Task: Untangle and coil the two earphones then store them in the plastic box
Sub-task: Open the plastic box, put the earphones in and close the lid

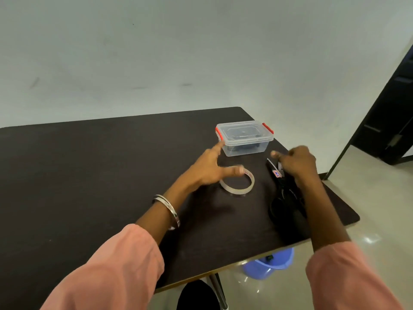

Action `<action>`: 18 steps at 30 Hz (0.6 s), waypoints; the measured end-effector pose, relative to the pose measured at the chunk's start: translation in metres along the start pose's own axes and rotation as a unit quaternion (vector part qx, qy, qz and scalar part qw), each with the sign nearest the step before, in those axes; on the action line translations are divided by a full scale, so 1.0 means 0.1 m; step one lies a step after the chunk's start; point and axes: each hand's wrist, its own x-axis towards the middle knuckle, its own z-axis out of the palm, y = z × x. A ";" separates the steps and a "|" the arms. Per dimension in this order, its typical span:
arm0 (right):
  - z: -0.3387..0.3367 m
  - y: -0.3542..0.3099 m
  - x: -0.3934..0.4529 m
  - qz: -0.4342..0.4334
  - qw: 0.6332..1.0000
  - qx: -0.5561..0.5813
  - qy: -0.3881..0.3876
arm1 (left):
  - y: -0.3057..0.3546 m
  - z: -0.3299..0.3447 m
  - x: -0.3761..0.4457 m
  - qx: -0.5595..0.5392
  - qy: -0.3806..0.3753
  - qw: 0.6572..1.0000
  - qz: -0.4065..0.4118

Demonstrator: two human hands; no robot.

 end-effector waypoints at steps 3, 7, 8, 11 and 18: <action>-0.01 0.16 -0.25 0.022 0.987 -0.155 -0.046 | -0.10 0.09 -0.03 0.190 -0.054 0.980 -0.034; 0.03 0.26 -0.42 -0.025 0.977 -0.209 -0.012 | -0.07 0.29 -0.13 0.248 0.018 0.969 -0.016; 0.03 0.27 -0.42 -0.039 0.981 -0.192 -0.008 | -0.06 0.33 -0.15 0.242 0.037 0.970 -0.012; -0.03 0.27 -0.39 -0.076 0.986 -0.145 -0.018 | -0.04 0.42 -0.15 0.207 0.077 0.975 -0.015; -0.22 0.36 -0.24 -0.119 0.984 -0.131 -0.028 | 0.05 0.64 -0.09 0.176 0.117 0.977 -0.022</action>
